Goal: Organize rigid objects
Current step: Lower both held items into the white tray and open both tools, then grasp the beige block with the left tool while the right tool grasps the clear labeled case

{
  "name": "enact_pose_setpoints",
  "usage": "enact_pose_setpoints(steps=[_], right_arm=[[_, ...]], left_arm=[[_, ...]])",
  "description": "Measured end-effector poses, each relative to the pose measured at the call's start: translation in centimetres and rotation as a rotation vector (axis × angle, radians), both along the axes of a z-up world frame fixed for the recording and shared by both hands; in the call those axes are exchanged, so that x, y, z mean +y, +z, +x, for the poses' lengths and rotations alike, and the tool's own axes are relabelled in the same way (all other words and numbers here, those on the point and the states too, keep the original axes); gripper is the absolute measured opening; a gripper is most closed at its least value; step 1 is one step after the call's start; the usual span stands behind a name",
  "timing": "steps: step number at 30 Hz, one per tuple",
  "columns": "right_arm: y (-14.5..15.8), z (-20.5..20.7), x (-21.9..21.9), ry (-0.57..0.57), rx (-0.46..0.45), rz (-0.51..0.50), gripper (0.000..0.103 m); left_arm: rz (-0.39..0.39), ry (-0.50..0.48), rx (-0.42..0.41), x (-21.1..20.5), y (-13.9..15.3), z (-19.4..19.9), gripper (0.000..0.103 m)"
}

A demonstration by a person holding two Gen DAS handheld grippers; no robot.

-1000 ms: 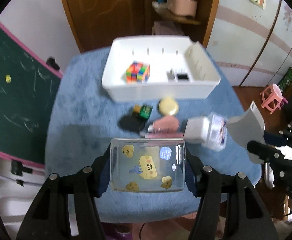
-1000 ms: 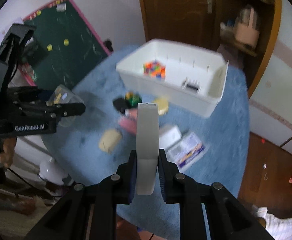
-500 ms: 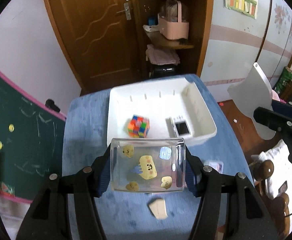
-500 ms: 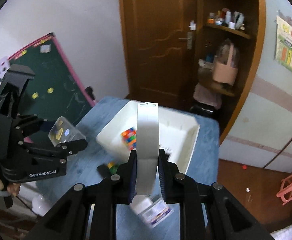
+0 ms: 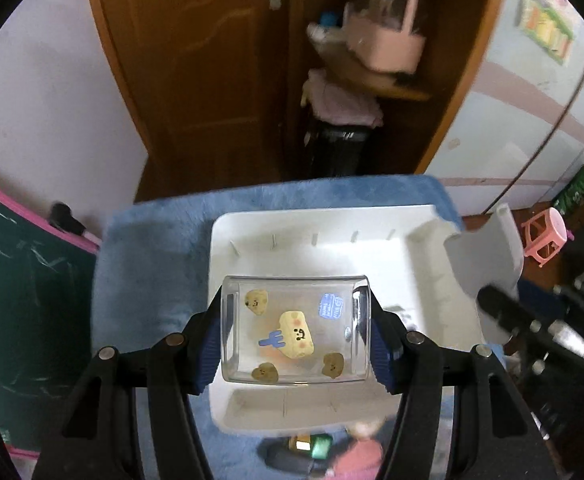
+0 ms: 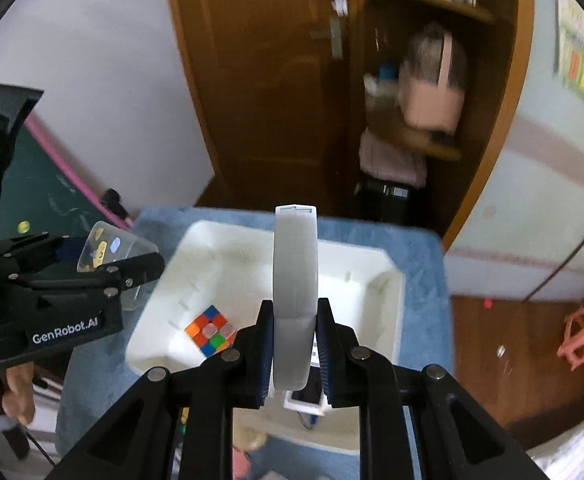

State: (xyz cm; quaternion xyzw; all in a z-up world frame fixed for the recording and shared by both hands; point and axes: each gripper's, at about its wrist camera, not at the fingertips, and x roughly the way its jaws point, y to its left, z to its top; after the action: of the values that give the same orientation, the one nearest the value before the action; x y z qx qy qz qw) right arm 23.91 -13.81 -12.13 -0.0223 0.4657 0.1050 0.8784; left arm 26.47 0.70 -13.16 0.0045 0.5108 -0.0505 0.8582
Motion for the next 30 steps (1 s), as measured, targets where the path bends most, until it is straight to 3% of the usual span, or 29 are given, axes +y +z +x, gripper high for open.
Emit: enact_pose_setpoints(steps=[7, 14, 15, 17, 18, 21, 22, 30], right_arm=[[-8.8, 5.0, 1.3, -0.083, 0.172, 0.0, 0.02], [-12.8, 6.2, 2.4, -0.094, 0.247, -0.033, 0.02], [-13.1, 6.2, 2.7, -0.09, 0.258, -0.031, 0.021], [-13.4, 6.0, 2.8, -0.085, 0.266, -0.031, 0.022], [-13.3, 5.9, 2.9, -0.08, 0.264, -0.038, 0.028], [-12.4, 5.3, 3.0, -0.076, 0.221, -0.064, 0.062], [-11.9, 4.9, 3.0, -0.074, 0.198, -0.074, 0.067], [-8.1, 1.4, 1.9, -0.035, 0.145, -0.072, 0.067]], left_arm=[[0.017, 0.033, 0.123, 1.0, -8.5, 5.6, 0.064], [0.046, 0.034, 0.196, 0.9, -12.6, 7.5, 0.065], [0.039, 0.033, 0.203, 0.9, -12.8, 7.5, 0.065], [0.022, 0.031, 0.217, 0.9, -13.0, 7.4, 0.078], [0.019, 0.032, 0.215, 1.1, -12.9, 7.2, 0.08], [0.018, 0.019, 0.198, 1.1, -12.1, 6.7, 0.081], [0.015, 0.013, 0.199, 1.0, -11.8, 6.5, 0.081], [0.025, 0.01, 0.133, 0.5, -7.4, 3.9, 0.081]])
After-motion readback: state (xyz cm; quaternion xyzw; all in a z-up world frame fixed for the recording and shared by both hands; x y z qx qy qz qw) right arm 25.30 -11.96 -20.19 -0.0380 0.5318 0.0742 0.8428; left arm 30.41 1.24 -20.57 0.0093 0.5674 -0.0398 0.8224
